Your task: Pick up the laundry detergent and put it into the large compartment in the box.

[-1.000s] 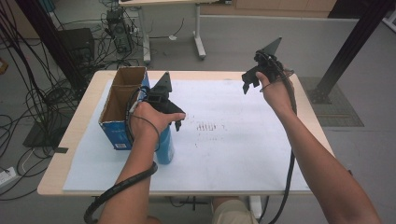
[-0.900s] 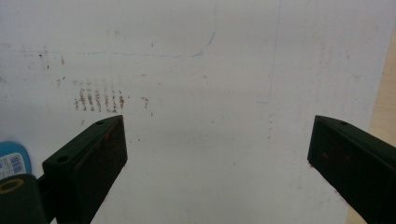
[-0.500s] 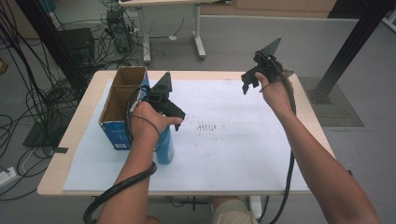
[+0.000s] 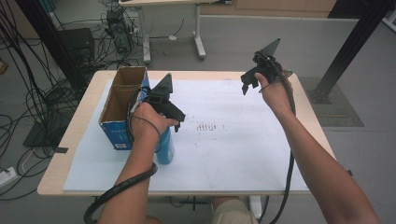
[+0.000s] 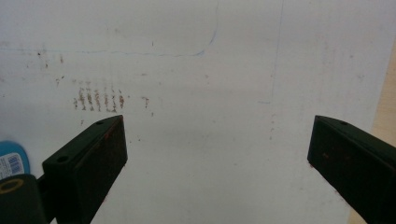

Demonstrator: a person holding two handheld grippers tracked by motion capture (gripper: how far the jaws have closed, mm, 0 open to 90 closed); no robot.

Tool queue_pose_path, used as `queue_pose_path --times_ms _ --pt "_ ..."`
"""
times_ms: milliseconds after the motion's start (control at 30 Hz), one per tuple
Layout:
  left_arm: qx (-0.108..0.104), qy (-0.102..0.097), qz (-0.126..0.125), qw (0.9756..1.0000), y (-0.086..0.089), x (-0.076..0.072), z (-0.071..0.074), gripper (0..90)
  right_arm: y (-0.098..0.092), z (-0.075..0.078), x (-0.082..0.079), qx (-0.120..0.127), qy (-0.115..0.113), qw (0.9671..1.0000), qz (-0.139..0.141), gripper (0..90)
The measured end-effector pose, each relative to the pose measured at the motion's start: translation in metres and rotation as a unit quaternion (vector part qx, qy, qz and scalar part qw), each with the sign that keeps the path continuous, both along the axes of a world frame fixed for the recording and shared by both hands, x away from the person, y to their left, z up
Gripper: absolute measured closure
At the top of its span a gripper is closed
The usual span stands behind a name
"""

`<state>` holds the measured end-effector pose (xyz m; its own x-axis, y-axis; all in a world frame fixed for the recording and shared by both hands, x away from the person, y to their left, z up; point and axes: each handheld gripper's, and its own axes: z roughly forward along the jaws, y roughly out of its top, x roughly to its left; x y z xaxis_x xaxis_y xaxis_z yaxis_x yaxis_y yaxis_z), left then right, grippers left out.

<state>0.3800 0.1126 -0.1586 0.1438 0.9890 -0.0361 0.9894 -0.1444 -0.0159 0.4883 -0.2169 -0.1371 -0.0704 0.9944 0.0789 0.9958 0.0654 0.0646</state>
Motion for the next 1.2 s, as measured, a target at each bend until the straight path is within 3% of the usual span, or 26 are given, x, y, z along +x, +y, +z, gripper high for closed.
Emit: queue_pose_path --times_ms 1200 --pt "0.007 0.001 -0.003 1.0 -0.0036 -0.0004 -0.0037 8.0 0.0006 0.0001 -0.0005 -0.001 -0.001 1.0 0.0 4.8"
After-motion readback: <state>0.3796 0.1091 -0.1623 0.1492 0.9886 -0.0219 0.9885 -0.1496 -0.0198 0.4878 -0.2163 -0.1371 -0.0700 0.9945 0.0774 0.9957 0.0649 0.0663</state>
